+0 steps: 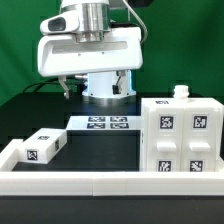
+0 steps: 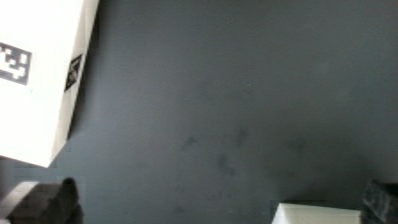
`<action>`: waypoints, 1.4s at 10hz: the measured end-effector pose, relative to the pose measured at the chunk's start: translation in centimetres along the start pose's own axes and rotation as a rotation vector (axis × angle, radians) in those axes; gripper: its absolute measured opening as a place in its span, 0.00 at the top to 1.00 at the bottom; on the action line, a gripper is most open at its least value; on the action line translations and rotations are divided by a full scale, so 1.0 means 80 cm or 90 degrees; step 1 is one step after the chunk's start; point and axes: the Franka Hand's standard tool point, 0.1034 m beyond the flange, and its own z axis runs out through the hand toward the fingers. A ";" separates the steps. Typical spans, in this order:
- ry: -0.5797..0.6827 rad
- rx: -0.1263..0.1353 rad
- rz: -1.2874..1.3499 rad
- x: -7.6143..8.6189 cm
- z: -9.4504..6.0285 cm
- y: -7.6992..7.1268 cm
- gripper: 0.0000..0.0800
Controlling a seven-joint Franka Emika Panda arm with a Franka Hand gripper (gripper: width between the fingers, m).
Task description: Assemble cabinet
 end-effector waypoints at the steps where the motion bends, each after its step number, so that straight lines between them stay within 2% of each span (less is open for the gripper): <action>1: -0.023 0.001 0.062 -0.009 0.008 0.006 0.00; 2: -0.047 -0.001 0.105 -0.015 0.015 0.018 0.00; 4: -0.060 -0.011 0.103 -0.013 0.029 0.046 0.00; 6: -0.056 -0.015 0.077 -0.024 0.040 0.094 0.00; 10: -0.057 -0.014 0.080 -0.023 0.041 0.089 0.00; 11: -0.071 -0.008 0.104 -0.026 0.042 0.088 0.00; 12: -0.101 0.002 0.143 -0.027 0.045 0.093 0.00; 14: -0.113 -0.003 0.156 -0.019 0.064 0.125 0.00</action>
Offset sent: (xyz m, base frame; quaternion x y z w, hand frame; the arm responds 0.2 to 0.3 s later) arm 0.0086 -0.0517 -0.0228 -0.0751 -0.0607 0.0418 0.9945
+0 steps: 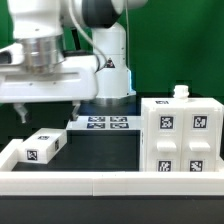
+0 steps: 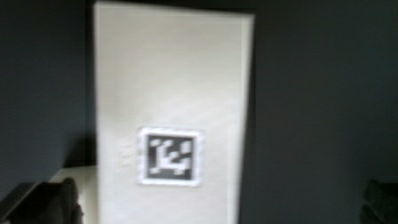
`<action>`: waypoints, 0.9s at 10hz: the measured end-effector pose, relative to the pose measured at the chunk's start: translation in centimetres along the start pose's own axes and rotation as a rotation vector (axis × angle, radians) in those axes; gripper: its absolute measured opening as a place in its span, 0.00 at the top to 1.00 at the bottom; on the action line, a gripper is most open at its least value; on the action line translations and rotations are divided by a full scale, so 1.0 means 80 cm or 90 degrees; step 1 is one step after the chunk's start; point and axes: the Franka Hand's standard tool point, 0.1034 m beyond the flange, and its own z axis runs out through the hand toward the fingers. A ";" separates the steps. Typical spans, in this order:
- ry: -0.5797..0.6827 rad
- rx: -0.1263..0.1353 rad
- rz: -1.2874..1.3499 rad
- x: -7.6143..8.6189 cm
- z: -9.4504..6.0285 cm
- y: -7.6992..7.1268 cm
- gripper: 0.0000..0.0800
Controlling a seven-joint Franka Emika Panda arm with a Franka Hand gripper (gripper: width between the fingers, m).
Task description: Assemble cabinet
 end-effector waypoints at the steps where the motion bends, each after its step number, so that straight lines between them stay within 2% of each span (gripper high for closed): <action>1: -0.005 -0.002 0.000 -0.001 0.008 0.005 0.00; 3: 0.007 -0.015 -0.012 -0.002 0.027 0.012 0.00; 4: 0.002 -0.015 -0.012 -0.005 0.031 0.012 0.00; 7: 0.000 -0.018 -0.021 -0.007 0.042 0.000 0.00; 9: 0.010 -0.028 -0.025 -0.011 0.054 0.002 0.00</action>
Offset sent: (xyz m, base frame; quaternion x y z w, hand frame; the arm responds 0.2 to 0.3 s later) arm -0.0053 -0.0043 -0.0197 -0.0008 0.0095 0.0015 1.0000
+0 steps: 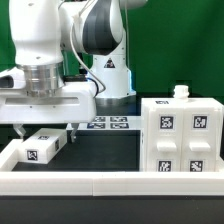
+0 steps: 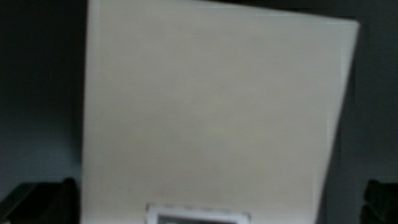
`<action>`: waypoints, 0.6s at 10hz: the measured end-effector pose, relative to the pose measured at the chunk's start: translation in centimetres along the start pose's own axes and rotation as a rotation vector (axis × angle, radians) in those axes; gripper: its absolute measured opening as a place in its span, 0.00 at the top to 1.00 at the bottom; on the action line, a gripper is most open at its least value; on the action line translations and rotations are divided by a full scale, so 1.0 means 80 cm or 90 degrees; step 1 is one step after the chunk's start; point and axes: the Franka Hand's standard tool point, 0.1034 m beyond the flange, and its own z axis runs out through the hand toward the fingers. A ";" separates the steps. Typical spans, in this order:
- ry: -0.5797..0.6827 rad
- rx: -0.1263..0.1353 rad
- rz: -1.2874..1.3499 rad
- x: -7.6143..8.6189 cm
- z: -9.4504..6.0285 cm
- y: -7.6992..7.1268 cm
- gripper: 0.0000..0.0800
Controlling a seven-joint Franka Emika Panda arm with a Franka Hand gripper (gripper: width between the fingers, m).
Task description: Assemble cabinet
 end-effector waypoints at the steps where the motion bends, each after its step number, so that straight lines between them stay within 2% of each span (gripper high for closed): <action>1: 0.008 -0.005 -0.002 0.000 0.002 0.001 0.02; 2: 0.015 -0.008 -0.005 0.001 0.002 0.002 0.02; 3: 0.015 -0.008 -0.005 0.001 0.002 0.001 0.24; 4: 0.015 -0.008 -0.006 0.001 0.002 0.001 0.30; 6: 0.017 -0.009 -0.009 0.002 0.001 0.000 0.30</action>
Offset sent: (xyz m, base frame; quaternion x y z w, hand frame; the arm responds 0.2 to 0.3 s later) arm 0.0000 0.0000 0.0000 0.0000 0.0000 0.0000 1.0000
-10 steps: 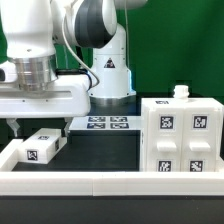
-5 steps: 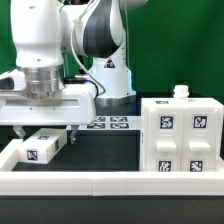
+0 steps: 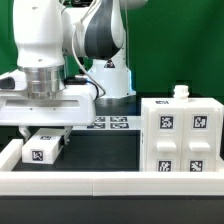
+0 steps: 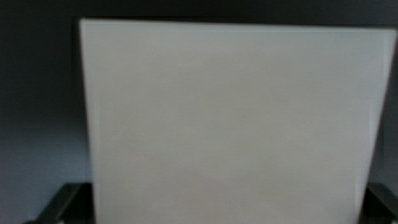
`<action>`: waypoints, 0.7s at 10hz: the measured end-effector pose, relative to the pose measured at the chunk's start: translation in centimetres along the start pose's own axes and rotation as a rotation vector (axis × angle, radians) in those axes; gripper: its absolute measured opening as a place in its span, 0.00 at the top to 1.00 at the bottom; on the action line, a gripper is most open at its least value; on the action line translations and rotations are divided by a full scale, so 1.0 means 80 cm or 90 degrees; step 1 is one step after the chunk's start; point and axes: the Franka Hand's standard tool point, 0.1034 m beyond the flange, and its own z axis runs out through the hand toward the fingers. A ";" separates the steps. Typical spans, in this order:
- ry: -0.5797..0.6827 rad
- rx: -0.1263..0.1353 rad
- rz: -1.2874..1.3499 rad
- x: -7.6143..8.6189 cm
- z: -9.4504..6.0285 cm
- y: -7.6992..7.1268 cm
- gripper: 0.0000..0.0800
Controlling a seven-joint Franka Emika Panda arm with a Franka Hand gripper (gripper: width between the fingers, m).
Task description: Assemble cabinet
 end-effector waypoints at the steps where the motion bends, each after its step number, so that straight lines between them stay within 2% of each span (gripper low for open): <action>1: 0.011 -0.003 -0.007 0.003 -0.007 -0.009 0.30; 3: 0.005 0.009 -0.019 0.003 -0.031 -0.048 0.30; 7: -0.002 0.041 -0.017 0.020 -0.114 -0.127 0.30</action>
Offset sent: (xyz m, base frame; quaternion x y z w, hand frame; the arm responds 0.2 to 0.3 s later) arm -0.0011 0.0506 0.0574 0.0009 -0.0209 0.0218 0.9995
